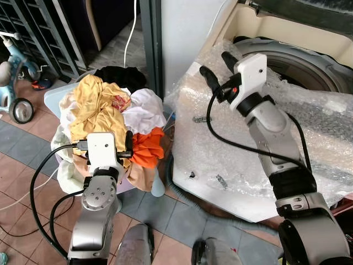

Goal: Clothes washing

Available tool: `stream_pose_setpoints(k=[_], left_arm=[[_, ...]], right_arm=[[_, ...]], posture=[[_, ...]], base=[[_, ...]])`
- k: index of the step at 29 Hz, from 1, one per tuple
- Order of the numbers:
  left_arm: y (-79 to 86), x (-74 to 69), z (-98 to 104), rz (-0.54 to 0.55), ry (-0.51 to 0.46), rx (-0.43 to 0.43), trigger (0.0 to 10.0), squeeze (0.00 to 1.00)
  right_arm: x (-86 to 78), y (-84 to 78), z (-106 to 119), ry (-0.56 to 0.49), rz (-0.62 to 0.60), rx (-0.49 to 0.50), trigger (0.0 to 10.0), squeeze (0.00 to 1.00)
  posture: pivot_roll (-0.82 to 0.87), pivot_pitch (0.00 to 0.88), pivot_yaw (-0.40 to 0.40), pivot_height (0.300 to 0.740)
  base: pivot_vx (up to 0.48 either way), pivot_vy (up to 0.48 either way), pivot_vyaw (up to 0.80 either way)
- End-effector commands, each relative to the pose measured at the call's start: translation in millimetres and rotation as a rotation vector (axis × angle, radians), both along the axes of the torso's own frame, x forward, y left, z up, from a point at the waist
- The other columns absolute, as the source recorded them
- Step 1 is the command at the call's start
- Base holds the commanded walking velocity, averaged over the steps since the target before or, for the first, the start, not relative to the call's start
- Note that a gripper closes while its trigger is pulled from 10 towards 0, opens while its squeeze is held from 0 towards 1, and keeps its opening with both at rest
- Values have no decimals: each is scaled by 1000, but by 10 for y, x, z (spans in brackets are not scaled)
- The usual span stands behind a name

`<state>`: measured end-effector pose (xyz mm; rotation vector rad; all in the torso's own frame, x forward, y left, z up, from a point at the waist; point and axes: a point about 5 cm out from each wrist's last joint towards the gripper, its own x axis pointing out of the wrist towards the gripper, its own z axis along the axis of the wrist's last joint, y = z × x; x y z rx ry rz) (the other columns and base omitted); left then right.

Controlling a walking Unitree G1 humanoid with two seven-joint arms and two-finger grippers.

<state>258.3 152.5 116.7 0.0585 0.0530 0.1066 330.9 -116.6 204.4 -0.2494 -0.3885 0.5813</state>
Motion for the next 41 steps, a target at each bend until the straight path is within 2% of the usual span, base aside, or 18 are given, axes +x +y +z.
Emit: stream_pose_setpoints(k=[1,3,6,7,8,11,13,16,21,24,29,31,36,37,41], left_arm=[[24,-34,27,30,-20,20,10000,0],[33,-47,45,44,-34,44,10000,0],[64,-59,73,54,-41,43,10000,0],[80,-69,69,54,-34,47,10000,0],[76,-74,57,47,-30,52,10000,0],[53,-69,42,31,-22,60,10000,0],[16,-47,42,17,-21,54,10000,0],[-12,-26,54,7,-25,50,10000,0],[18,-62,32,28,-15,28,10000,0],[35,-91,7,24,-2,21,10000,0],[42,-79,14,16,-4,23,10000,0],[34,-68,23,7,-11,20,10000,0],[17,-65,13,17,-7,31,10000,0],[9,-67,19,8,-16,27,10000,0],[14,-62,31,10,-21,57,10000,0]], right_arm=[[-106,30,73,-51,17,-8,10000,1000],[-162,8,35,-54,-9,-2,10000,1000],[-263,-53,-80,-54,-117,-11,10000,1000],[-336,-106,-177,-21,-229,22,10000,847],[-398,-149,-268,15,-303,43,10000,0],[-444,-188,-374,61,-362,48,10000,0],[-526,-199,-532,147,-367,71,10000,0],[-589,-225,-638,191,-362,58,10000,0],[-645,-396,-846,347,-462,128,10000,0],[-658,-421,-917,406,-511,146,10000,0],[-660,-356,-923,417,-480,163,10000,0],[-644,-322,-868,390,-463,157,10000,0],[-621,-268,-819,350,-462,85,10000,0],[-646,-237,-828,374,-403,122,10000,0],[-655,-244,-850,386,-399,129,10000,0]], posture=[[97,119,-26,740],[103,121,-30,740],[112,124,-27,740],[108,127,-21,740],[105,128,-18,740],[93,132,-9,740],[81,135,-4,740],[79,138,-7,740],[79,142,-9,740],[84,143,-8,740],[85,142,-6,740],[83,141,-6,740],[82,140,-6,740],[82,137,-6,740],[85,133,-7,740]], base=[[0,0,0],[0,0,0],[0,0,0],[0,0,0],[0,270,0],[0,-192,0],[0,0,0],[0,0,0],[0,480,0],[0,480,0],[0,480,0],[0,480,0],[0,480,0],[0,364,0],[0,91,0]])
